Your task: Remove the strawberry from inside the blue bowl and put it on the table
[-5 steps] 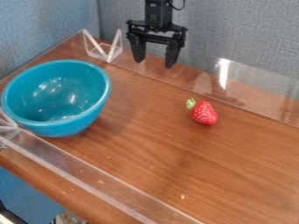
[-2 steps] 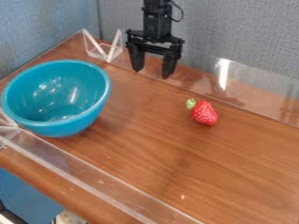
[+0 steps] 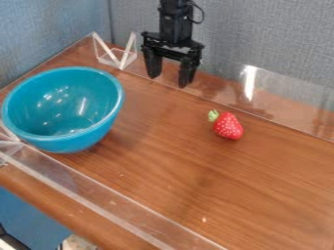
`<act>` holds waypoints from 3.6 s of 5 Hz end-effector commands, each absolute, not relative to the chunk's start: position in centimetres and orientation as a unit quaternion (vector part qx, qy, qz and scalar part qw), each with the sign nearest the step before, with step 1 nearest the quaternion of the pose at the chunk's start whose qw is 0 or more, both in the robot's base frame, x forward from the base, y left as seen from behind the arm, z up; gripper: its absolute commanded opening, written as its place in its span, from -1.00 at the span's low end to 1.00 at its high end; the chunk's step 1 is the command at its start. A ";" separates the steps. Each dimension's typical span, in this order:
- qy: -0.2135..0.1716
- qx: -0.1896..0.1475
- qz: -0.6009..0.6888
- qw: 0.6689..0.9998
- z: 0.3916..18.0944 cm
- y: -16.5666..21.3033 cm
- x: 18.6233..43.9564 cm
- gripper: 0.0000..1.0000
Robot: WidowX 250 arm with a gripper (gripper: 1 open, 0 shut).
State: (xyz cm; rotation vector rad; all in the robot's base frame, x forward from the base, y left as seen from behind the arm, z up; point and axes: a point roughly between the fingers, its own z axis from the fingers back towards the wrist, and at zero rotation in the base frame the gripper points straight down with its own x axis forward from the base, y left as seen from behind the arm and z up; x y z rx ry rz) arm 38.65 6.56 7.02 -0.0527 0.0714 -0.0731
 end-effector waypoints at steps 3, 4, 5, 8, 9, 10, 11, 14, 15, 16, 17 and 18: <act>-0.013 -0.006 -0.010 1.000 10.4 9.0 39.9 1.00; -0.013 -0.005 -0.003 1.000 10.1 8.8 39.9 1.00; -0.012 -0.004 -0.022 1.000 10.5 8.8 39.9 1.00; -0.010 0.000 -0.056 0.998 9.3 8.5 38.6 1.00; -0.008 0.004 -0.063 0.998 8.4 8.6 38.1 1.00; -0.009 0.006 -0.077 0.997 8.3 8.3 38.3 1.00; -0.009 0.008 -0.091 0.996 8.1 8.3 38.4 1.00; -0.049 0.008 -0.164 0.985 8.7 12.0 39.1 1.00; -0.064 0.006 -0.173 0.983 9.2 12.7 39.2 1.00; -0.074 0.006 -0.159 0.985 10.9 12.9 39.0 1.00; -0.083 0.005 -0.146 0.986 12.5 13.0 38.9 1.00; -0.095 0.002 -0.145 0.985 13.7 12.7 39.2 1.00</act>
